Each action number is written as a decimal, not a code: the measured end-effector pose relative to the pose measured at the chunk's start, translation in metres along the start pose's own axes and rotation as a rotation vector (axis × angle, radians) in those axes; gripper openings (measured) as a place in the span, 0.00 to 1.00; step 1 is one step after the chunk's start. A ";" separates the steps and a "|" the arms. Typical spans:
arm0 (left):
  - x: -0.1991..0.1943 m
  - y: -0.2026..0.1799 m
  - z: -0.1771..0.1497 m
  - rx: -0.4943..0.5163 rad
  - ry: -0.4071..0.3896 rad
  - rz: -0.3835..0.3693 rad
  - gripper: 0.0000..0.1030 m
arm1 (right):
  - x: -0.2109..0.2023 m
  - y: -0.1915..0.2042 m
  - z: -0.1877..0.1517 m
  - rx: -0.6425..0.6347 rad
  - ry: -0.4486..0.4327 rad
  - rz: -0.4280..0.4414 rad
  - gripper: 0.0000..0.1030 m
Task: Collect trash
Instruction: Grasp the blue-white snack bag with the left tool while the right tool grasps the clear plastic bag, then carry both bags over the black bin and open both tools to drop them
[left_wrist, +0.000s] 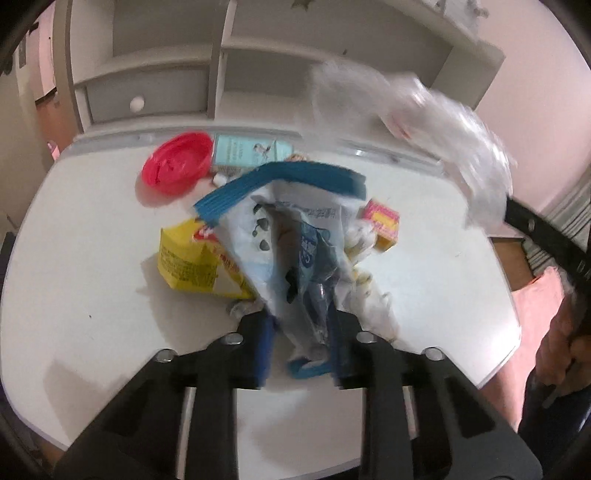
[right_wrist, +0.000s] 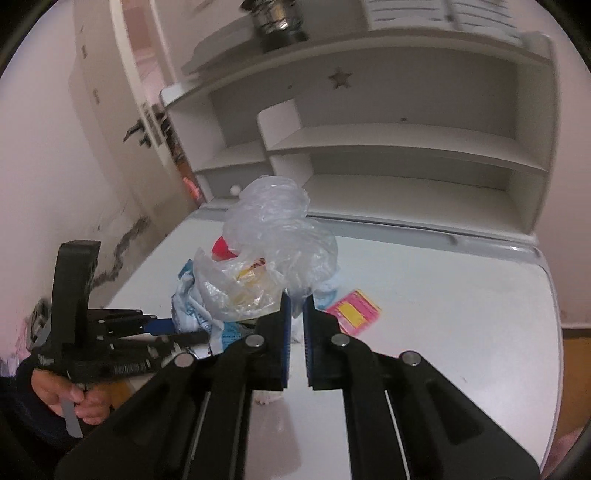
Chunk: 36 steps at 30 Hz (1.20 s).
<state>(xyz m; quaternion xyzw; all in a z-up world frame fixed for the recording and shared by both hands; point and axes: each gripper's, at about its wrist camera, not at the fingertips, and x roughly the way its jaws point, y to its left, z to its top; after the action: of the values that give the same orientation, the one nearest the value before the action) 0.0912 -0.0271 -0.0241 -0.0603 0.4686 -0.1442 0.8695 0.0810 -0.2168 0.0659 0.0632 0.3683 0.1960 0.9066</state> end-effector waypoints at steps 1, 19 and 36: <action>-0.007 -0.001 0.000 0.013 -0.018 0.005 0.16 | -0.013 -0.007 -0.005 0.021 -0.018 -0.015 0.07; -0.027 -0.215 0.005 0.442 -0.110 -0.312 0.14 | -0.229 -0.141 -0.178 0.522 -0.167 -0.440 0.03; -0.037 -0.125 0.042 0.347 -0.127 -0.133 0.14 | -0.028 -0.070 -0.099 0.234 0.133 -0.266 0.72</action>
<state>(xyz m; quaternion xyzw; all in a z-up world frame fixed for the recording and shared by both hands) 0.0823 -0.1361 0.0586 0.0506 0.3761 -0.2757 0.8832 0.0157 -0.2951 -0.0058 0.1057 0.4528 0.0342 0.8847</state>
